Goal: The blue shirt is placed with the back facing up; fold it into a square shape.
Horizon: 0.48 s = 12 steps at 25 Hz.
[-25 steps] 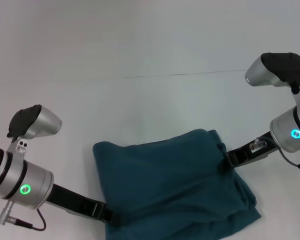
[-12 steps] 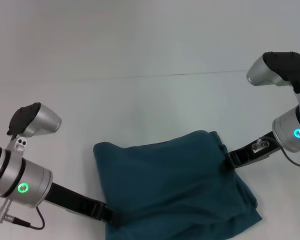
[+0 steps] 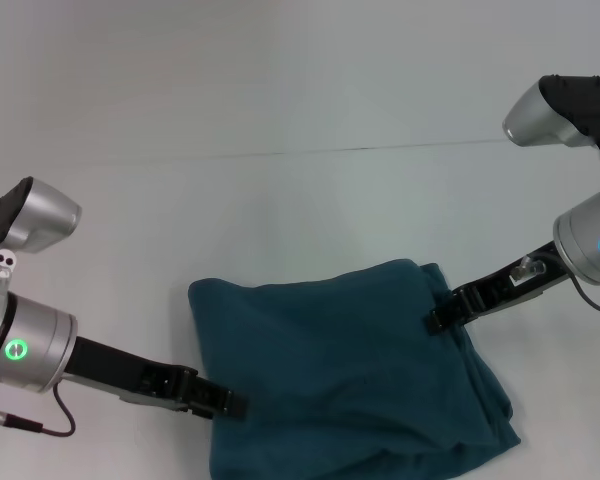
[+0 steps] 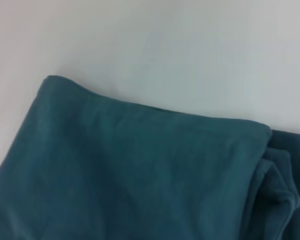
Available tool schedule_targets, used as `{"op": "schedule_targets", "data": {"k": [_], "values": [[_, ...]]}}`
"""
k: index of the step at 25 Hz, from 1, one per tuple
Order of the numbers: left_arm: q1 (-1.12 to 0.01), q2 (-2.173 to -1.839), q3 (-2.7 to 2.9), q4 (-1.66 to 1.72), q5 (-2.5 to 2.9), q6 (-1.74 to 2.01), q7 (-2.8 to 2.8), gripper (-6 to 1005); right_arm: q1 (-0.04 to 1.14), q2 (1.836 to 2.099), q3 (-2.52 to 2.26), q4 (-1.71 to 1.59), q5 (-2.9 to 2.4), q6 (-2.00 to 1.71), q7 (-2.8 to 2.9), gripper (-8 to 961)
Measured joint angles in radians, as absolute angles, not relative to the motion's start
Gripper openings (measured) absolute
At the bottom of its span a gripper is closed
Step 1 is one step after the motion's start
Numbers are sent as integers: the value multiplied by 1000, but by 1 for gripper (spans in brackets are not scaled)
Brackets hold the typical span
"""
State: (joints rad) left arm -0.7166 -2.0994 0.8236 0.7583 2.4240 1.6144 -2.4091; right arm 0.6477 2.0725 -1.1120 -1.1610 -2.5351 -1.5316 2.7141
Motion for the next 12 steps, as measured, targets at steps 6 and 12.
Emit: {"op": "schedule_targets", "data": {"k": [6,12], "values": [[-728,-2079,822,772,2427,1653,-2408,588,654,2079,-1112,-1228,-2535,-1599,2722,578],[-731,-2056,711,837,2414,1756,-2332,850,651,2084,-1120,-1309,-2552,-1712,2751,643]]}}
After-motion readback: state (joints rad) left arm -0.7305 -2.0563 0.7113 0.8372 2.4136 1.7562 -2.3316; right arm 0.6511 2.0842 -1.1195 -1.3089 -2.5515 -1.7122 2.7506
